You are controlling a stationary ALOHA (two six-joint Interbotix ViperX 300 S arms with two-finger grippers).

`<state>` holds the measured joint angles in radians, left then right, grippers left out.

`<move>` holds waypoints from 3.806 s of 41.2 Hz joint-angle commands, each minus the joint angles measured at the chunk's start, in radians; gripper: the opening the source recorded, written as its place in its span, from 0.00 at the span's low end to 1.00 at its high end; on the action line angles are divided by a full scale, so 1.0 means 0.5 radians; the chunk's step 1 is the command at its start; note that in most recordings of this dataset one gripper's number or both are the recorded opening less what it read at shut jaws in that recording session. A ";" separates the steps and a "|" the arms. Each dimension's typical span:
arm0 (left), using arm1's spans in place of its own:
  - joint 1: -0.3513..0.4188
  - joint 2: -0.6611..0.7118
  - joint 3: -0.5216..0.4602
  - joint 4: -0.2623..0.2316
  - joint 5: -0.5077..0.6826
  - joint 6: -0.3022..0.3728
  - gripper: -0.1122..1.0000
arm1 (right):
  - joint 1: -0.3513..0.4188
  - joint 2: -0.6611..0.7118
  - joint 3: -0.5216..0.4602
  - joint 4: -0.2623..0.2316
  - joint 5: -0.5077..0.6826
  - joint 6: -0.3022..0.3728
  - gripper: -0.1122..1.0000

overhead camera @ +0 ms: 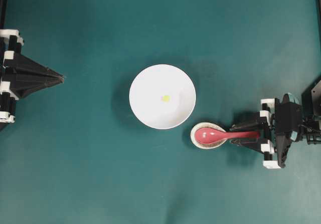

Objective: Scoop the yellow hexagonal prism block from the bowl with a spoon using the right arm.

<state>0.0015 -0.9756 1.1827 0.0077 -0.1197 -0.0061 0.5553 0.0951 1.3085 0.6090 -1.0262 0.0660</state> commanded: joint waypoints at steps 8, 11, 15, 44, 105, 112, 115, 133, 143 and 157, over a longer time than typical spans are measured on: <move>0.000 0.015 -0.028 0.006 0.018 -0.003 0.11 | 0.006 -0.018 -0.025 0.006 -0.025 -0.049 0.48; -0.003 0.015 -0.028 0.006 0.018 -0.003 0.11 | 0.009 -0.021 -0.021 0.006 -0.025 -0.049 0.47; -0.003 0.015 -0.028 0.006 0.018 -0.003 0.11 | 0.009 -0.021 -0.018 0.006 -0.025 -0.052 0.46; -0.003 0.018 -0.028 0.006 0.025 -0.003 0.11 | 0.000 -0.331 -0.015 0.006 0.018 -0.233 0.31; 0.000 0.012 -0.028 0.006 0.025 0.012 0.11 | -1.427 -0.703 -1.184 -0.181 2.755 -0.807 0.31; -0.003 0.015 -0.028 0.006 0.025 0.015 0.11 | -1.433 -0.607 -1.279 -0.239 2.869 -0.785 0.31; -0.003 0.015 -0.028 0.006 0.025 0.015 0.11 | -1.433 -0.574 -1.313 -0.270 2.908 -0.752 0.31; -0.003 0.015 -0.028 0.006 0.025 0.018 0.11 | -1.433 -0.460 -1.427 -0.518 3.074 -0.472 0.31; -0.003 0.012 -0.028 0.006 0.025 0.021 0.11 | -1.427 -0.405 -1.445 -0.549 3.089 -0.439 0.31; 0.000 0.009 -0.028 0.006 0.025 0.021 0.11 | -1.399 -0.276 -1.497 -0.549 3.080 -0.439 0.31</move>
<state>0.0015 -0.9756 1.1827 0.0092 -0.1028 0.0031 -0.1503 -0.0445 0.5890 0.3359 0.5200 -0.1549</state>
